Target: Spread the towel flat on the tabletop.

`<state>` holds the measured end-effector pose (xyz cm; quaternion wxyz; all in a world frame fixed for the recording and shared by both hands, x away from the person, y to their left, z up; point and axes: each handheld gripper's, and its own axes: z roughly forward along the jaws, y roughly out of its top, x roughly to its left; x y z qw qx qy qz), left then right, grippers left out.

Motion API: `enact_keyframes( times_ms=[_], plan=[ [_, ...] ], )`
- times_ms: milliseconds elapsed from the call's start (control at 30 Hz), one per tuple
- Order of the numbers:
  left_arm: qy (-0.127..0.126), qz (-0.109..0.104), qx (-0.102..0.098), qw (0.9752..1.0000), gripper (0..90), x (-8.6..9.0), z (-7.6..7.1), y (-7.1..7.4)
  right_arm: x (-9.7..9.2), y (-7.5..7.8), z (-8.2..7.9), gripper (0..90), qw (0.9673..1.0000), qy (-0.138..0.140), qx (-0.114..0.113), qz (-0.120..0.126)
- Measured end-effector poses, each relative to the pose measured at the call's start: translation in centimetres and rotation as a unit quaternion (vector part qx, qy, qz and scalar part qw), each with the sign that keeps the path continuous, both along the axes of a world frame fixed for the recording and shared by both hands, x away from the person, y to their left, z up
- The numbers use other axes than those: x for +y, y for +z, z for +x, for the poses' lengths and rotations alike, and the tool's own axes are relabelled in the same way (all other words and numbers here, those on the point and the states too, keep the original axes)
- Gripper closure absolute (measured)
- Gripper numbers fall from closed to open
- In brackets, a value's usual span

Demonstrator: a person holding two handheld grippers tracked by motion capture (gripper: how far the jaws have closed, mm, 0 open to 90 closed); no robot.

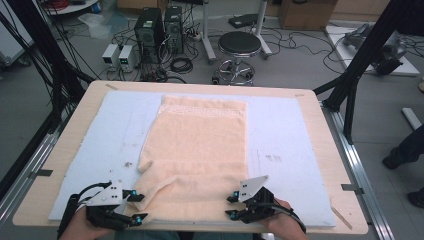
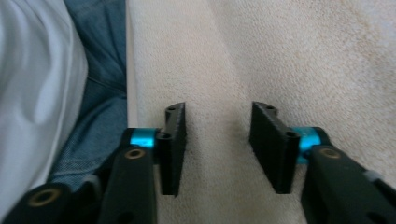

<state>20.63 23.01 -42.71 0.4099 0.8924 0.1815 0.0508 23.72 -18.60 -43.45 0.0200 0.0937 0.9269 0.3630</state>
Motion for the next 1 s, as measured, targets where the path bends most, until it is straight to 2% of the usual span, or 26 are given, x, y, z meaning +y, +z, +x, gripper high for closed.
enact_keyframes(
  times_ms=[33,67,100,133,167,200,267,367,400,467,500,533,567,600,700,733,767,833,933,1000],
  plan=[
    [-0.002,0.013,0.003,0.9999,43.5,-0.3,0.1,-0.4,0.0,0.0,0.1,67.0,1.0000,0.003,0.000,0.001],
    [0.001,0.018,-0.001,0.9998,44.3,-0.4,0.1,-0.6,0.1,0.0,0.0,71.1,1.0000,0.006,0.002,0.002],
    [0.006,0.025,-0.011,0.9996,48.7,-0.4,0.1,-0.5,0.1,0.0,0.0,77.6,1.0000,0.006,0.002,0.003],
    [0.006,0.026,-0.009,0.9996,60.5,-0.3,0.3,-0.3,0.2,0.1,-0.1,83.0,0.9999,0.010,-0.002,0.004],
    [0.006,0.022,-0.002,0.9997,71.5,-0.2,0.4,-0.2,0.2,0.1,-0.2,84.7,0.9999,0.017,-0.003,0.003],
    [0.008,0.018,0.000,0.9998,77.9,-0.2,0.4,-0.1,0.2,0.2,-0.4,85.3,0.9998,0.020,-0.001,0.003],
    [0.000,0.017,-0.002,0.9998,80.4,0.0,0.0,0.3,0.2,0.5,-0.9,85.4,0.9991,0.040,0.015,0.011],
    [-0.026,-0.015,0.012,0.9995,81.0,0.8,-1.3,1.3,-0.1,1.9,-3.0,85.4,0.9971,0.068,0.007,0.034],
    [-0.039,-0.024,0.017,0.9988,81.0,1.0,-1.9,1.7,-0.2,2.3,-3.6,85.3,0.9965,0.073,0.011,0.040],
    [-0.071,-0.042,0.034,0.9960,80.6,1.6,-3.4,2.4,-0.5,3.2,-5.2,83.1,0.9921,0.105,0.032,0.060],
    [-0.081,-0.046,0.036,0.9950,79.5,1.7,-3.8,2.5,-0.5,3.5,-5.8,77.8,0.9914,0.109,0.035,0.063],
    [-0.087,-0.049,0.036,0.9943,76.9,1.8,-4.2,2.6,-0.6,3.6,-6.2,68.0,0.9915,0.107,0.034,0.065],
    [-0.079,-0.055,0.031,0.9949,69.9,1.9,-4.4,2.7,-0.6,3.7,-6.4,61.4,0.9922,0.095,0.029,0.075],
    [-0.068,-0.061,0.026,0.9955,60.8,2.0,-4.3,2.7,-0.7,3.8,-6.3,61.4,0.9926,0.089,0.023,0.079],
    [-0.035,-0.084,0.009,0.9959,53.8,2.4,-3.2,2.8,-0.8,3.8,-5.3,56.7,0.9955,0.052,0.004,0.079],
    [-0.018,-0.078,0.000,0.9968,52.7,2.3,-2.4,2.7,-0.7,3.7,-4.8,55.9,0.9968,0.036,-0.007,0.072],
    [-0.005,-0.071,-0.006,0.9974,52.8,2.2,-2.0,2.6,-0.5,3.5,-3.9,56.1,0.9978,0.020,-0.029,0.055],
    [0.037,-0.045,-0.023,0.9980,54.6,1.9,-0.3,2.1,-0.3,3.2,-2.5,56.2,0.9982,-0.003,-0.046,0.039],
    [0.066,-0.028,-0.013,0.9974,61.0,1.8,2.0,1.0,-0.1,2.2,-0.1,56.1,0.9974,-0.038,-0.056,0.024],
    [0.065,-0.020,0.015,0.9976,60.8,1.7,3.2,0.2,-0.2,1.5,0.9,55.6,0.9974,-0.051,-0.046,0.020]
  ],
)
